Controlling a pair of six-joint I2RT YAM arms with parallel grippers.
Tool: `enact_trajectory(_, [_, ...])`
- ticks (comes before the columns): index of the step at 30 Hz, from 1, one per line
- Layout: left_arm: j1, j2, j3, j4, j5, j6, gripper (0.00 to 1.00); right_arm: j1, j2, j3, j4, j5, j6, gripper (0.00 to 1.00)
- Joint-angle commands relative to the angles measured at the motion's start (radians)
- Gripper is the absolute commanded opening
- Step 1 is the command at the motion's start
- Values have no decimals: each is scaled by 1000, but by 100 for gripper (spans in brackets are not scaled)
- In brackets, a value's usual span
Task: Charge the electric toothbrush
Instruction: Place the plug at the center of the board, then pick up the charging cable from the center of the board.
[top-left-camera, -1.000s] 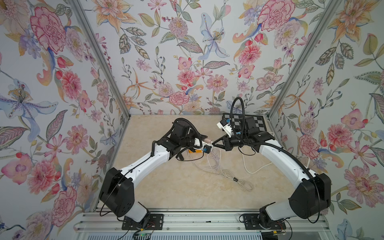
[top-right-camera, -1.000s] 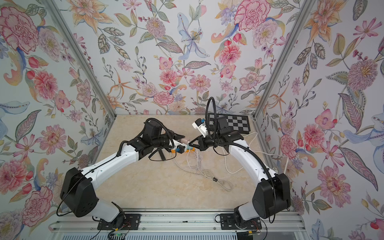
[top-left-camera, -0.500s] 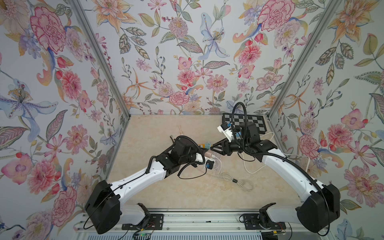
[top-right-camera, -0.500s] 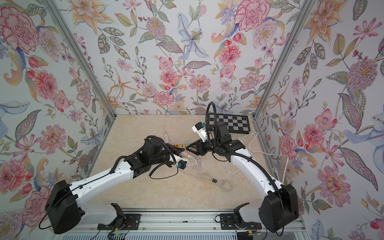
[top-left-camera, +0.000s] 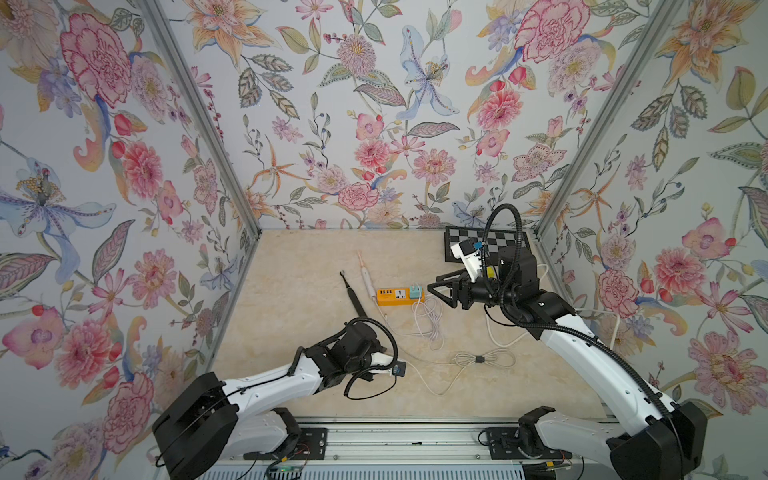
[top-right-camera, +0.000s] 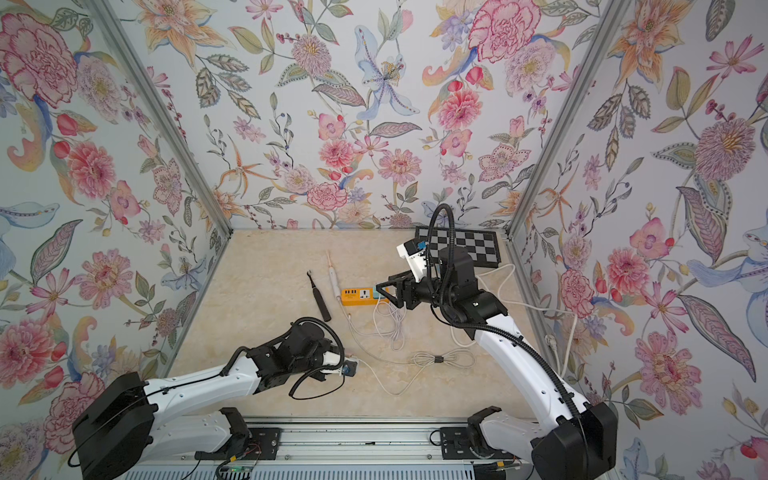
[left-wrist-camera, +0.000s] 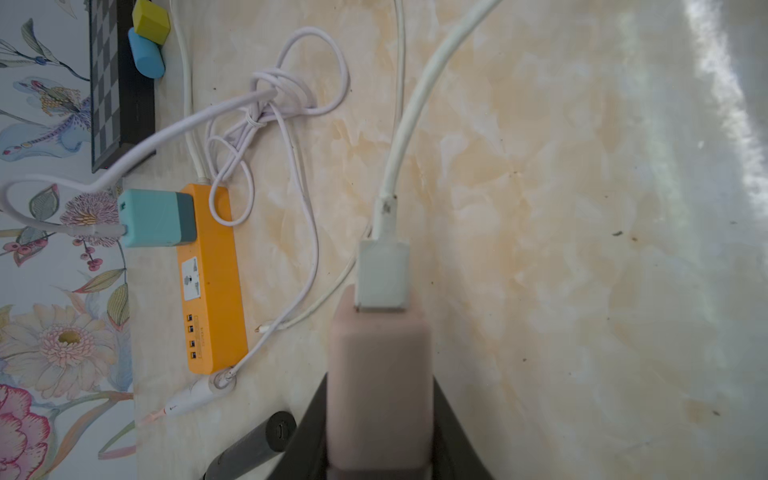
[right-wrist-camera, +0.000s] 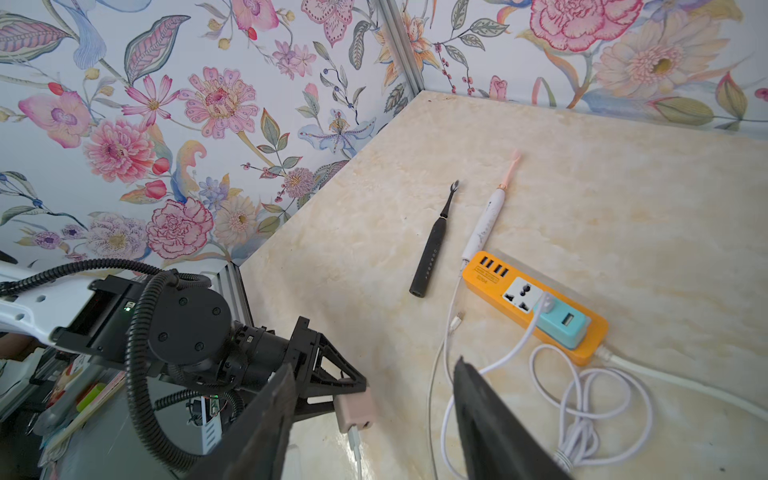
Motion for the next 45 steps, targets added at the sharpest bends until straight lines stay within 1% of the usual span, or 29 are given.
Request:
enact_trajectory(1, [9,63,2,7,-90,-30,0,-5,-3,-8,28,17,15,64])
enact_trajectory(3, [9,102,-2,8,-135,-33,0,-7,-11,-15,27,16,17,64])
enact_trajectory(4, [9,115,-6,11,-154,-33,6,-6,-17,-19,27,15,17,64])
enact_trajectory(5, [8,117,-10,14,-166,-33,14,-6,-22,-22,28,17,16,65])
enact_trajectory(6, [7,112,-15,21,-175,-35,20,-6,-26,-23,28,18,15,65])
enact_trajectory(8, [4,73,-23,44,-195,-47,35,-9,-31,-25,28,17,15,65])
enact_trajectory(11, [4,-35,-36,52,-200,-63,60,-11,-32,-24,27,12,13,65])
enact_trajectory(12, [4,-76,-37,43,-196,-74,65,-13,-30,-22,27,12,14,65])
enact_trajectory(14, [4,-160,-30,18,-186,-107,68,-14,-24,-19,28,11,15,65])
enact_trajectory(17, [4,-278,-13,6,-141,-218,71,-13,-8,-10,28,11,20,66])
enact_trajectory(18, [4,-307,-2,13,-125,-283,73,-13,-1,-7,30,14,25,66])
enact_trajectory(20, [17,-336,19,71,-138,-470,76,-11,14,-1,36,24,41,66])
enact_trajectory(21, [35,-331,36,97,-131,-585,75,-12,23,0,40,35,58,66])
enact_trajectory(23, [71,-287,84,129,-125,-830,67,-11,38,4,43,72,94,65])
enact_trajectory(25, [103,-199,150,121,-147,-1105,60,-10,48,3,43,160,167,65])
enact_trajectory(27, [120,-78,221,57,-156,-1279,53,-17,47,-11,44,232,241,64])
enact_trajectory(28, [123,-9,264,17,-161,-1344,50,-17,44,-17,43,255,266,63])
enact_trajectory(30, [124,111,350,-78,-184,-1427,40,-21,35,-30,43,284,307,63])
enact_trajectory(32, [124,202,415,-138,-184,-1478,38,-22,20,-41,42,294,325,63])
enact_trajectory(34, [127,263,447,-168,-192,-1528,33,-23,3,-52,42,280,322,64])
enact_trajectory(37, [131,302,434,-166,-215,-1582,27,-25,-25,-62,41,243,296,64])
enact_trajectory(41, [136,373,412,-182,-213,-1601,19,-26,-69,-85,38,230,277,64])
enact_trajectory(42, [138,388,407,-174,-208,-1601,18,-25,-78,-89,38,232,275,64])
enact_trajectory(45, [146,421,390,-105,-144,-1599,17,-26,-89,-90,37,232,272,64])
